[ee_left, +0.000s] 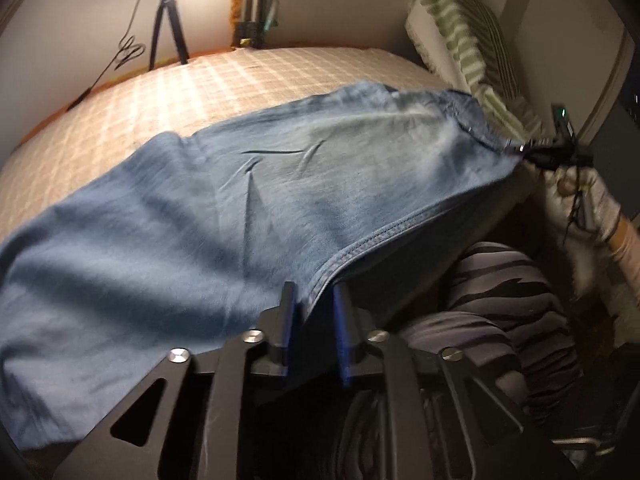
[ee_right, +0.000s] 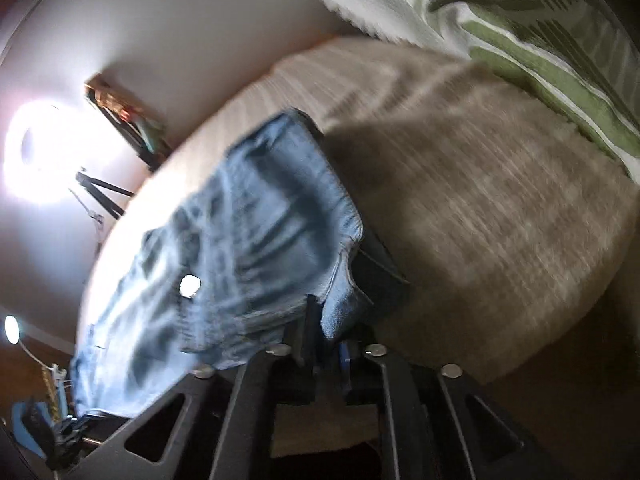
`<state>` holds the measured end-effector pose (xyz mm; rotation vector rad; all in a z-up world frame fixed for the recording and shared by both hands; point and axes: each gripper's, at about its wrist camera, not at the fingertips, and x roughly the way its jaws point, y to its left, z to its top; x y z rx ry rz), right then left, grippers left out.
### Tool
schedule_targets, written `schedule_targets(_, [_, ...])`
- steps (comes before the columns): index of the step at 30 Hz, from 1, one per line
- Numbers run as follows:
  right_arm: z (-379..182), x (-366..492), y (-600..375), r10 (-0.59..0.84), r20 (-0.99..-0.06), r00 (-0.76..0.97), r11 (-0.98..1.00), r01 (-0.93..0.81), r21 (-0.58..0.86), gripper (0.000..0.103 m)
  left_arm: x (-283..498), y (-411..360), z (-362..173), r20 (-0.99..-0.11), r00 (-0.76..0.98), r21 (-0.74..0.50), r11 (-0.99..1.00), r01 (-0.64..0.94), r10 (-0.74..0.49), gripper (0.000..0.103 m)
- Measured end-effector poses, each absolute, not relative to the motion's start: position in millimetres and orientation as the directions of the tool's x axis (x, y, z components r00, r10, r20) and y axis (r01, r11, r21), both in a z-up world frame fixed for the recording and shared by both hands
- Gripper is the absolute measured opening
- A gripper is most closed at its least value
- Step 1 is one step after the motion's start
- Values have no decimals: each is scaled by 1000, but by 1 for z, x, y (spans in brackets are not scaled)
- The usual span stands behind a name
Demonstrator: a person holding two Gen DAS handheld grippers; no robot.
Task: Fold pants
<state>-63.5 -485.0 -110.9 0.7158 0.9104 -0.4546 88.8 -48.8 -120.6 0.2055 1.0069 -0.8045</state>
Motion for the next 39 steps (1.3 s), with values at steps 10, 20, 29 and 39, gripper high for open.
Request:
schedule_targets(10, [-37, -56, -459, -150, -784, 603, 804, 536, 258, 44, 82, 81, -103, -753, 498, -304, 899, 316, -430, 36])
schedule_targets(20, [-34, 32, -402, -20, -773, 634, 930, 296, 218, 53, 80, 257, -118, -759, 638, -320, 929, -188, -132, 43])
schedule_targets(29, [-59, 119, -374, 56, -817, 574, 973, 151, 173, 61, 100, 338, -149, -735, 669, -484, 778, -401, -113, 51])
schedule_targets(39, [-87, 171, -373, 57, -865, 499, 984, 118, 133, 67, 96, 368, -181, -725, 684, -575, 620, -534, -83, 59])
